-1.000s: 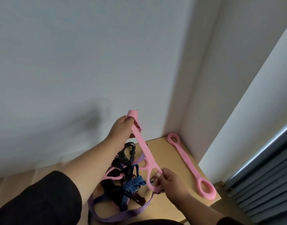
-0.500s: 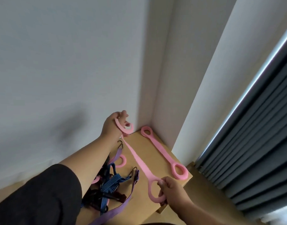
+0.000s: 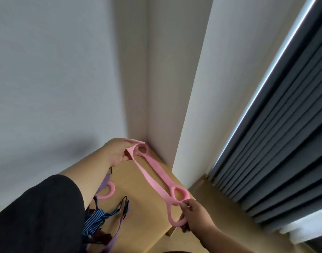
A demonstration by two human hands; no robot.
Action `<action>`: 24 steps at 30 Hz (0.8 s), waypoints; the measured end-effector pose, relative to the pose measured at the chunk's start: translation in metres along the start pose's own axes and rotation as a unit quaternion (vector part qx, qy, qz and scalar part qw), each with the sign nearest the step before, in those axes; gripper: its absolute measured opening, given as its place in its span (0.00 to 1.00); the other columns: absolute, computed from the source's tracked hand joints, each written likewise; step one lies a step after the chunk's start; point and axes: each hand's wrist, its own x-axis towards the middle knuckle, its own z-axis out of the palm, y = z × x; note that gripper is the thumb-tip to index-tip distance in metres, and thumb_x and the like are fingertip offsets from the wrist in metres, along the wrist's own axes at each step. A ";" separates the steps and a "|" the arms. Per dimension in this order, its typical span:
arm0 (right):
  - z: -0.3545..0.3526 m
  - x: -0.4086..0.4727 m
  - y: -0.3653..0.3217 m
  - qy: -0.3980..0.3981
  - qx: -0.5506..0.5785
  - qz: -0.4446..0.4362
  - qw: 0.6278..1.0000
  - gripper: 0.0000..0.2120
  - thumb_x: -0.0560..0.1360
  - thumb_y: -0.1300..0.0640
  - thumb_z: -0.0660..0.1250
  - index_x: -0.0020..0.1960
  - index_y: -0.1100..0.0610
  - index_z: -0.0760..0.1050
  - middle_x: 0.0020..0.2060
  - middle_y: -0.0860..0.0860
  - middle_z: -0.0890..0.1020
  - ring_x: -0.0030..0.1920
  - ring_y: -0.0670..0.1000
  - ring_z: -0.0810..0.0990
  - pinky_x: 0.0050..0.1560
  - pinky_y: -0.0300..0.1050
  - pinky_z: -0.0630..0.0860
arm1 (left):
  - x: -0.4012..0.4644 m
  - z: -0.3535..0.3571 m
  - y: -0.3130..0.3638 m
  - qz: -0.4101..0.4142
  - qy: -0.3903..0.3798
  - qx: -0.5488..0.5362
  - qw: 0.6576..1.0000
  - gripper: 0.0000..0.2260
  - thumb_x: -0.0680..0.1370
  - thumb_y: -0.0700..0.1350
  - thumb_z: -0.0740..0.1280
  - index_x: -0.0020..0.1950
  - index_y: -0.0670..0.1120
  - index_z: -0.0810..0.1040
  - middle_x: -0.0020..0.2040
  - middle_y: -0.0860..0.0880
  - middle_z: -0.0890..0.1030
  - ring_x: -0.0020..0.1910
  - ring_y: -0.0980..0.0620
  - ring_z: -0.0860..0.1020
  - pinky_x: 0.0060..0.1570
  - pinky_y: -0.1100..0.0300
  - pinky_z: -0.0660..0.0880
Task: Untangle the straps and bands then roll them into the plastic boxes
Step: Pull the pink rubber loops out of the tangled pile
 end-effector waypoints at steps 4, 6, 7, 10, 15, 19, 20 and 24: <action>-0.021 0.021 0.004 -0.013 -0.006 0.009 1.000 0.05 0.82 0.53 0.64 0.52 0.53 0.77 0.40 0.57 0.85 0.31 0.52 0.83 0.32 0.43 0.80 | 0.030 0.009 0.007 -0.047 0.076 -0.039 0.995 0.09 0.77 0.36 0.69 0.57 0.40 0.76 0.53 0.38 0.83 0.50 0.40 0.83 0.51 0.43 0.80; -0.032 0.031 0.004 -0.026 -0.012 0.014 1.000 0.06 0.82 0.53 0.64 0.52 0.54 0.77 0.39 0.56 0.85 0.31 0.53 0.84 0.33 0.43 0.81 | 0.047 0.011 0.011 -0.052 0.098 -0.034 0.993 0.08 0.78 0.37 0.69 0.57 0.40 0.77 0.50 0.38 0.84 0.47 0.41 0.84 0.48 0.43 0.81; -0.036 0.037 0.004 -0.030 -0.015 0.013 0.999 0.06 0.82 0.52 0.65 0.52 0.54 0.77 0.39 0.56 0.85 0.31 0.53 0.84 0.33 0.43 0.81 | 0.054 0.012 0.012 -0.046 0.104 -0.031 0.993 0.08 0.78 0.37 0.68 0.57 0.40 0.77 0.46 0.40 0.85 0.43 0.43 0.85 0.44 0.45 0.83; -0.048 0.052 0.003 -0.044 -0.022 0.009 0.999 0.06 0.82 0.52 0.65 0.53 0.54 0.77 0.36 0.55 0.86 0.32 0.52 0.84 0.33 0.44 0.82 | 0.075 0.020 0.012 -0.009 0.106 -0.006 0.994 0.08 0.81 0.40 0.66 0.60 0.42 0.76 0.43 0.43 0.85 0.39 0.48 0.85 0.35 0.52 0.82; -0.056 0.075 0.003 -0.069 -0.038 0.013 0.997 0.04 0.82 0.53 0.65 0.53 0.53 0.76 0.34 0.53 0.86 0.31 0.48 0.84 0.33 0.41 0.80 | 0.107 0.020 0.012 0.048 0.080 0.189 0.977 0.07 0.78 0.37 0.70 0.56 0.39 0.77 0.50 0.37 0.82 0.35 0.47 0.84 0.32 0.55 0.81; -0.055 0.096 0.010 -0.091 -0.057 0.026 0.994 0.04 0.81 0.55 0.67 0.55 0.51 0.75 0.36 0.52 0.86 0.33 0.48 0.85 0.34 0.41 0.81 | 0.136 0.014 0.019 0.121 0.121 0.452 0.875 0.08 0.75 0.44 0.73 0.53 0.47 0.79 0.44 0.47 0.82 0.38 0.46 0.82 0.43 0.53 0.80; -0.053 0.101 0.011 -0.100 -0.060 0.030 0.993 0.04 0.81 0.55 0.67 0.56 0.51 0.74 0.37 0.51 0.86 0.34 0.49 0.85 0.35 0.42 0.82 | 0.144 0.013 0.019 0.134 0.120 0.510 0.841 0.08 0.76 0.44 0.72 0.54 0.47 0.80 0.44 0.48 0.83 0.40 0.46 0.81 0.44 0.55 0.78; -0.050 0.118 0.014 -0.109 -0.065 0.035 0.991 0.02 0.81 0.53 0.65 0.54 0.49 0.74 0.38 0.52 0.86 0.34 0.50 0.85 0.38 0.46 0.84 | 0.172 0.013 0.004 0.113 0.092 0.677 0.722 0.06 0.76 0.56 0.68 0.46 0.55 0.79 0.49 0.50 0.83 0.46 0.48 0.78 0.46 0.57 0.75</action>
